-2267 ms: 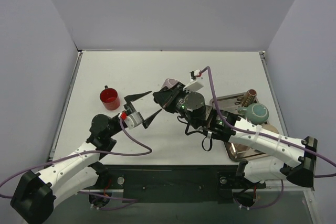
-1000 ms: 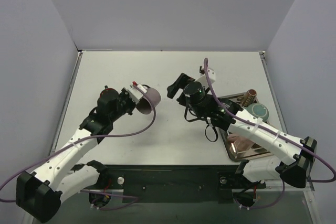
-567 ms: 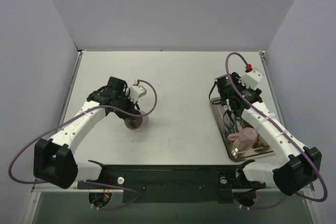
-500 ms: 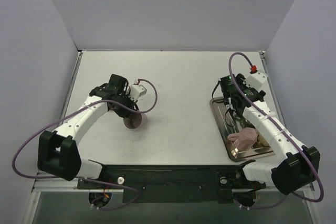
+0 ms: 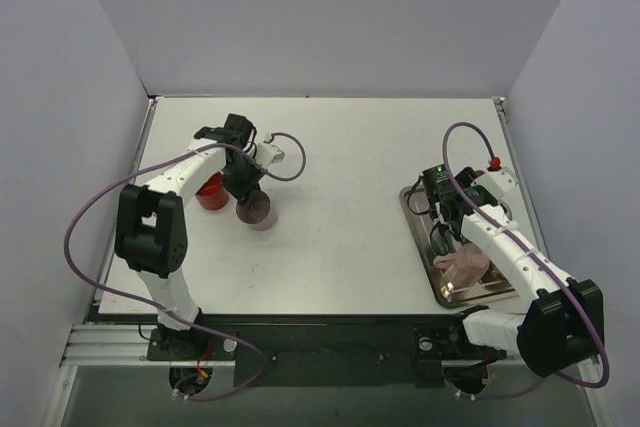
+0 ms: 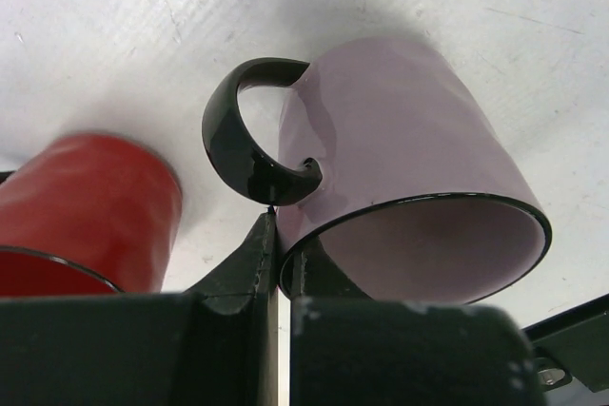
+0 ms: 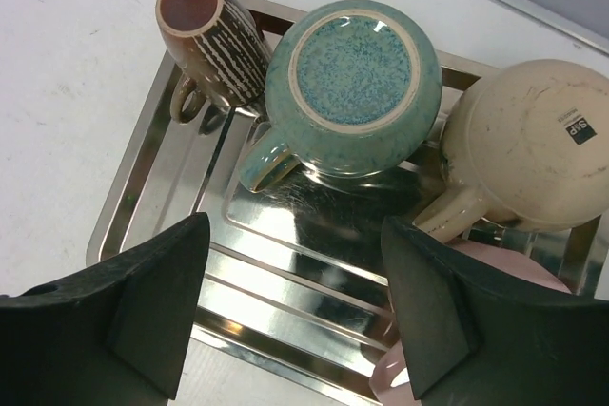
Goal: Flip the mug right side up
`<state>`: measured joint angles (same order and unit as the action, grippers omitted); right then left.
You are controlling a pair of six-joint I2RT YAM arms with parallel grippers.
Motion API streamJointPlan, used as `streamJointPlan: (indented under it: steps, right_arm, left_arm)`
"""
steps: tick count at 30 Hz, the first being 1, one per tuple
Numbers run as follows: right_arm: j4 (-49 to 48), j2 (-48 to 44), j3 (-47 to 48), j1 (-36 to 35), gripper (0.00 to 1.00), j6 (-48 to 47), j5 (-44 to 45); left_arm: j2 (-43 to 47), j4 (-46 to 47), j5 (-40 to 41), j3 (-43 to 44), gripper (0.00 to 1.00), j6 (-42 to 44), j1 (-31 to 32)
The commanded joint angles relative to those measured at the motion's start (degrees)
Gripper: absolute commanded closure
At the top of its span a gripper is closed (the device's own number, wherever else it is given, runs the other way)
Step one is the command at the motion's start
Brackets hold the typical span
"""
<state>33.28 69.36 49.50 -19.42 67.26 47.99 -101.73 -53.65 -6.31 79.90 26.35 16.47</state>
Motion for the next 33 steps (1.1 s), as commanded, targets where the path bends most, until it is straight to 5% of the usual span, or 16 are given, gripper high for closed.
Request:
streamJointPlan:
  steps: [1,9,11,15,19,33]
  right_arm:
    - [-1.1,1.2,0.0,1.1,0.32,4.6,-0.7]
    - [-2.9,6.8,0.2,2.2,0.33,8.7,-2.5]
    - [-3.1,8.7,1.0,2.7,0.34,10.2,-2.1]
    - [-4.4,12.5,3.4,3.7,0.36,10.4,-0.7]
    - [-6.0,15.8,4.4,5.0,0.37,9.6,-2.5]
    - [-7.3,27.4,8.4,10.1,0.39,9.1,-5.8]
  left_arm:
    - [-6.1,-4.9,0.8,8.9,1.00,1.1,-0.8]
    - [-12.7,-6.4,3.6,15.5,1.00,0.5,-1.4]
    - [-13.3,-6.6,3.4,16.4,0.94,0.4,-1.7]
    - [-11.6,-5.3,1.2,16.6,0.63,0.0,-2.2]
    - [-7.7,-5.2,-1.7,15.8,0.57,0.4,-2.6]
    - [5.1,-5.9,-11.5,10.8,0.53,1.2,-2.6]
